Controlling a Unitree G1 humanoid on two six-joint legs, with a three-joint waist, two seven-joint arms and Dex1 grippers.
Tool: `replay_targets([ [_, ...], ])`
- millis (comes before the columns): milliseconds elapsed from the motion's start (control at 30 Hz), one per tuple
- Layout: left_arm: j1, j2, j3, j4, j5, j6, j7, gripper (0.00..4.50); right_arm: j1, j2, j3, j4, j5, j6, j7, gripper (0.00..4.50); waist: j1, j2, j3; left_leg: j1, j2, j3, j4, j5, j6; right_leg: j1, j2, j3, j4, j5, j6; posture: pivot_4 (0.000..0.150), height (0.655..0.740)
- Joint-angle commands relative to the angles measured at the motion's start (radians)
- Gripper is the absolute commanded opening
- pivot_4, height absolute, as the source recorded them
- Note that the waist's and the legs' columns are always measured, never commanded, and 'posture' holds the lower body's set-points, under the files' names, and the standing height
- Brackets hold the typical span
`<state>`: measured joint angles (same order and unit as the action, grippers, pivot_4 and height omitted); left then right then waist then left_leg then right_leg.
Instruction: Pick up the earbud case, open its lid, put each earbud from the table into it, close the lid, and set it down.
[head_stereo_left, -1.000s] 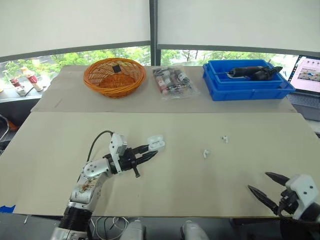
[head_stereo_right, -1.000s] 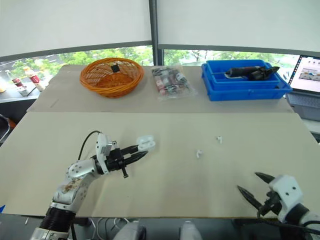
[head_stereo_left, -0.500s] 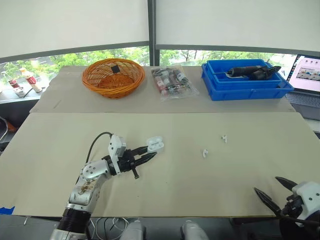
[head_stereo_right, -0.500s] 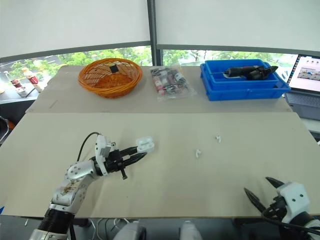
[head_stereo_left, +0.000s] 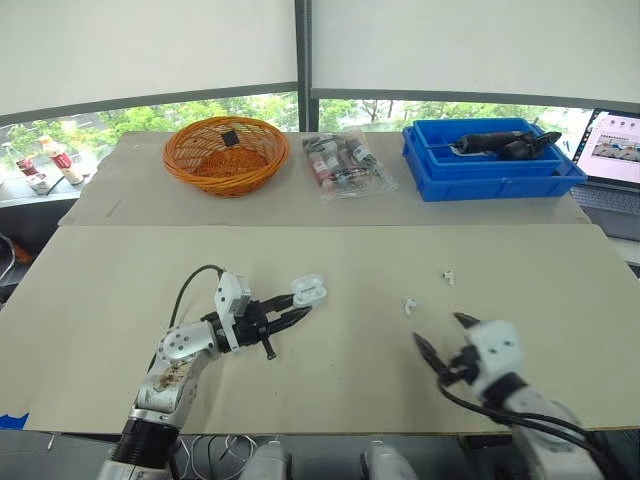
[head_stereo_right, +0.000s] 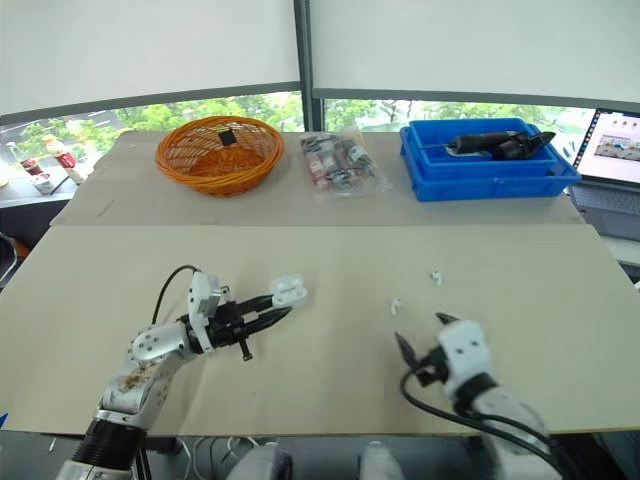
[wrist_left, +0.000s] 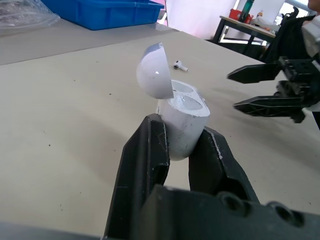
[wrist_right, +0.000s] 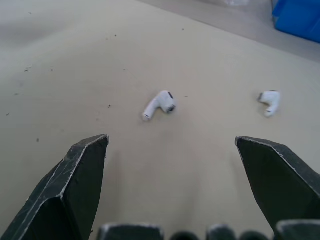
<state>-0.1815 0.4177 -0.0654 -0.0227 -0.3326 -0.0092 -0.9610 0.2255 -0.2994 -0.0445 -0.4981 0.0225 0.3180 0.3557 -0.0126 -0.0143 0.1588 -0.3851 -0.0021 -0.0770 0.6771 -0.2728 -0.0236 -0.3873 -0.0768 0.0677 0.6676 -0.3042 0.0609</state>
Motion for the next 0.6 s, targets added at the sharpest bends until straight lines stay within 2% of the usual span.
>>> replay_targets([
  [33, 0.004, 0.004, -0.001, -0.033, 0.005, -0.016, 0.005, 0.53, -0.052, 0.048, 0.054, -0.035, -0.047, 0.061, -0.084, 4.50, 0.001, 0.000, 0.000, 0.000, 0.000, 0.000, 0.000, 0.000, 0.000, 0.000, 0.000, 0.000, 0.000, 0.000, 0.000, 0.150, 0.7400],
  [200, 0.006, 0.008, -0.002, -0.039, 0.008, -0.011, 0.008, 0.53, -0.128, 0.166, 0.078, 0.021, -0.083, 0.143, -0.217, 4.50, -0.003, 0.000, 0.000, 0.000, 0.000, -0.001, 0.000, 0.000, 0.000, 0.000, 0.000, 0.000, 0.000, 0.000, 0.000, 0.150, 0.7400],
  [467, 0.004, 0.004, -0.008, -0.040, 0.017, -0.008, 0.018, 0.53, -0.171, 0.259, 0.112, 0.088, -0.115, 0.210, -0.316, 4.50, -0.007, 0.000, 0.000, 0.001, 0.000, -0.001, 0.000, 0.000, 0.000, -0.001, 0.000, 0.000, 0.003, 0.000, 0.000, 0.150, 0.7400],
  [600, 0.006, 0.004, -0.014, -0.042, 0.017, -0.007, 0.022, 0.53, -0.181, 0.297, 0.113, 0.100, -0.094, 0.247, -0.334, 3.30, -0.009, 0.000, -0.001, 0.001, 0.000, -0.001, 0.000, 0.000, 0.000, -0.001, 0.000, 0.000, 0.004, 0.000, 0.000, 0.150, 0.7400],
])
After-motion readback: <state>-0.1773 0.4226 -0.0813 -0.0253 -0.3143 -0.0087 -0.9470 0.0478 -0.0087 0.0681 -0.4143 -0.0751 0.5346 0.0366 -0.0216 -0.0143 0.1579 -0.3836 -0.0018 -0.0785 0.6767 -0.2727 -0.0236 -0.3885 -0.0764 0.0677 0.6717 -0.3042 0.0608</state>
